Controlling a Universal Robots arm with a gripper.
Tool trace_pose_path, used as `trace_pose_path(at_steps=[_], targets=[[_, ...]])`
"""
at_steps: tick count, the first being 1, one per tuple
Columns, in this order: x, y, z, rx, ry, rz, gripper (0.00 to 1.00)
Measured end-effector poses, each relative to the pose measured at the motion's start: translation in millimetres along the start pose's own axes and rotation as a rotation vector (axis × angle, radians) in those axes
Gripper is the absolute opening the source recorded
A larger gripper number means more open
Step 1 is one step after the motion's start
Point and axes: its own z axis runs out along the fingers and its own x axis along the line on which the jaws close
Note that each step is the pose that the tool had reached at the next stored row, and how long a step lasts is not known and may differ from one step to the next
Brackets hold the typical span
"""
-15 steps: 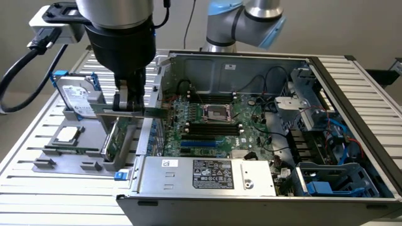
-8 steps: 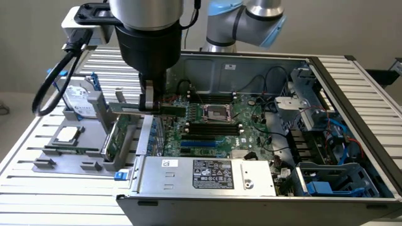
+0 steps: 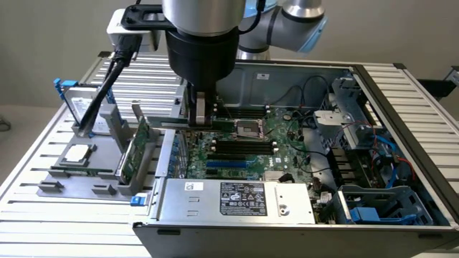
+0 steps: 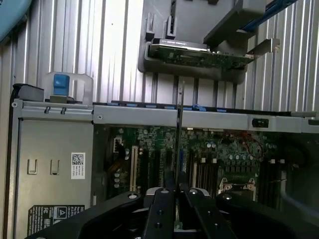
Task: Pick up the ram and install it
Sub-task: 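Pick up the ram and move it above insertion slot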
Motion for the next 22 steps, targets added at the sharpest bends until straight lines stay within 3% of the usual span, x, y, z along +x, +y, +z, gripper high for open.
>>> trace_pose_path(at_steps=[9, 17, 22], targets=[[2.1, -39.0, 0.8, 0.0151, 0.0006, -0.002, 0.14], [-0.2, -76.3, 9.4, 0.0163, 0.0032, -0.002, 0.14], [-9.0, -98.4, 16.6, 0.0162, 0.0059, -0.002, 0.14]])
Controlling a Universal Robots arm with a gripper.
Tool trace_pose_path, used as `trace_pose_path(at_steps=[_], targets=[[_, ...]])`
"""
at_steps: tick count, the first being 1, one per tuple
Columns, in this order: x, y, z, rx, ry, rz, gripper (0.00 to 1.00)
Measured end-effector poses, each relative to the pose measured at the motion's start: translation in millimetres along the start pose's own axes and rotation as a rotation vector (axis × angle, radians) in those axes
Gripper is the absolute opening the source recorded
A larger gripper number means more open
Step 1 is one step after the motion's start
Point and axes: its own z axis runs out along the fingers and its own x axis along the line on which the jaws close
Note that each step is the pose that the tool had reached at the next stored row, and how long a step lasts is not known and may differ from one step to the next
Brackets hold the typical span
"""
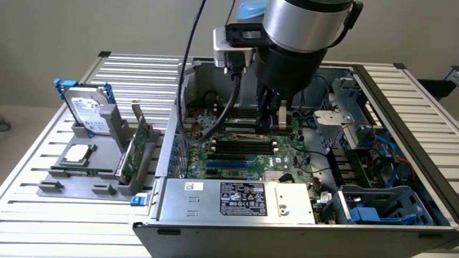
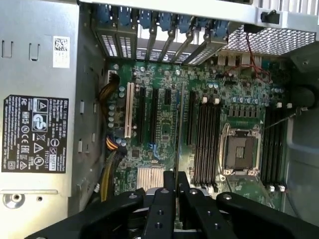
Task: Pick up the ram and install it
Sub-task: 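Pick up the ram and move it above insertion slot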
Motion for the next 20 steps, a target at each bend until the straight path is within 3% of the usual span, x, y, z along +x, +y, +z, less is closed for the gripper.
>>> trace_pose_path(at_steps=[6, 10, 13, 18, 19, 20], targets=[[-24.0, -11.8, 9.2, -0.0005, 0.0098, 0.001, 0.14], [-41.2, -13.5, 15.4, -0.0013, 0.0261, 0.001, 0.14], [-53.7, -14.3, 18.9, -0.0027, 0.0542, 0.003, 0.14], [-71.4, -15.4, 23.4, -0.0056, 0.1176, 0.006, 0.14], [-75.3, -15.6, 24.4, -0.0063, 0.1279, 0.007, 0.14], [-79.7, -15.9, 25.9, -0.0064, 0.1333, 0.007, 0.14]])
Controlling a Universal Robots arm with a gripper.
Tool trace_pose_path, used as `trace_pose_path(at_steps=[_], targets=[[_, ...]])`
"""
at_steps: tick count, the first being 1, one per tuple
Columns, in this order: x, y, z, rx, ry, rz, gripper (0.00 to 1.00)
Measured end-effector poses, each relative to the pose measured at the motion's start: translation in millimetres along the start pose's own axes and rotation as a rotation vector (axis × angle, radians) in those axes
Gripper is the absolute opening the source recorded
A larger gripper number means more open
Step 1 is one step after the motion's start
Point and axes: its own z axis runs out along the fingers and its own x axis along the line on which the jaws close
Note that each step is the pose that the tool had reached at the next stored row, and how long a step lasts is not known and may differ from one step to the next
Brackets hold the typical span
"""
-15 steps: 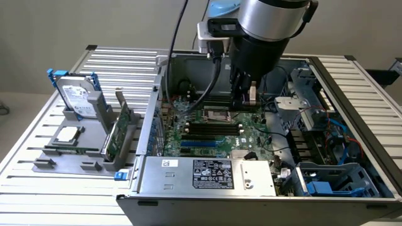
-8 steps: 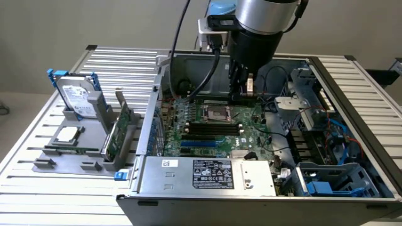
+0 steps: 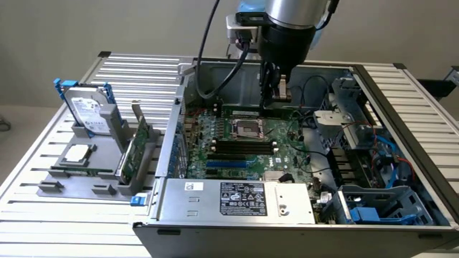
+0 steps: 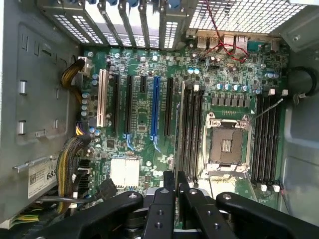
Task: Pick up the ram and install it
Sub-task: 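Pick up the ram and move it above insertion slot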
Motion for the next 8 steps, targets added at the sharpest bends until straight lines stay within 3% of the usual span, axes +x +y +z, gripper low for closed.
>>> trace_pose_path(at_steps=[2, 8], targets=[[-7.7, -0.4, 2.5, 0.0002, 0.0056, 0.0, 0.14], [-12.6, -0.5, 13.2, 0.0061, 0.0063, 0.0, 0.14]])
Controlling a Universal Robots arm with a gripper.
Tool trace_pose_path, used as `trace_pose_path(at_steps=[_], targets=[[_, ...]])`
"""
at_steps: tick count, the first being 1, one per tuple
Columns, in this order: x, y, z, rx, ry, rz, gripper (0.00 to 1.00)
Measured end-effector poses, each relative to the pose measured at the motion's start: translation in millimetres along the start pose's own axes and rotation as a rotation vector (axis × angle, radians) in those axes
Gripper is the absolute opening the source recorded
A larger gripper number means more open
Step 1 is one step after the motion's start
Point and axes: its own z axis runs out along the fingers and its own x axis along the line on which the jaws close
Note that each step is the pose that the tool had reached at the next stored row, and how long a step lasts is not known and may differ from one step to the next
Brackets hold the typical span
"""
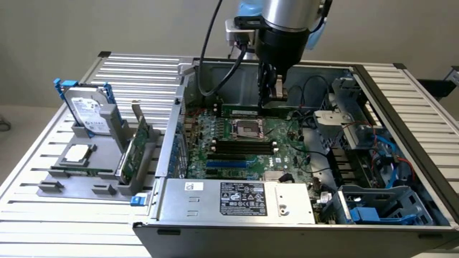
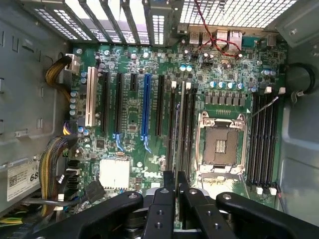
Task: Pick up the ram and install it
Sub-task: 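Pick up the ram and move it above insertion slot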
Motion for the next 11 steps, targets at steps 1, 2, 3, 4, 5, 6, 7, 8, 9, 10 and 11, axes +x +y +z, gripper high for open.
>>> trace_pose_path(at_steps=[1, 2, 3, 4, 5, 6, 7, 8, 9, 10, 11], targets=[[-0.3, -0.1, 1.7, 0.0009, 0.0001, 0.0, 0.14], [-0.6, -0.2, 3.3, 0.0021, 0.0003, 0.0, 0.14], [-0.9, -0.3, 5.2, 0.0037, 0.0004, 0.0, 0.14], [-1.2, -0.4, 7.1, 0.0051, 0.0004, 0.0, 0.14], [-2.0, -0.5, 8.7, 0.006, 0.0008, 0.0, 0.14], [-3.0, -0.6, 10.3, 0.0069, 0.0011, 0.0, 0.14], [-4.4, -0.8, 12.0, 0.0078, 0.0013, 0.0, 0.14], [-7.3, -0.9, 13.5, 0.0086, 0.0012, 0.0, 0.14], [-10.1, -1.1, 14.9, 0.0087, 0.0014, 0.0, 0.14], [-12.5, -1.0, 16.7, 0.0093, 0.0015, 0.0, 0.14], [-14.4, -0.1, 18.4, 0.01, 0.0019, 0.0, 0.14]])
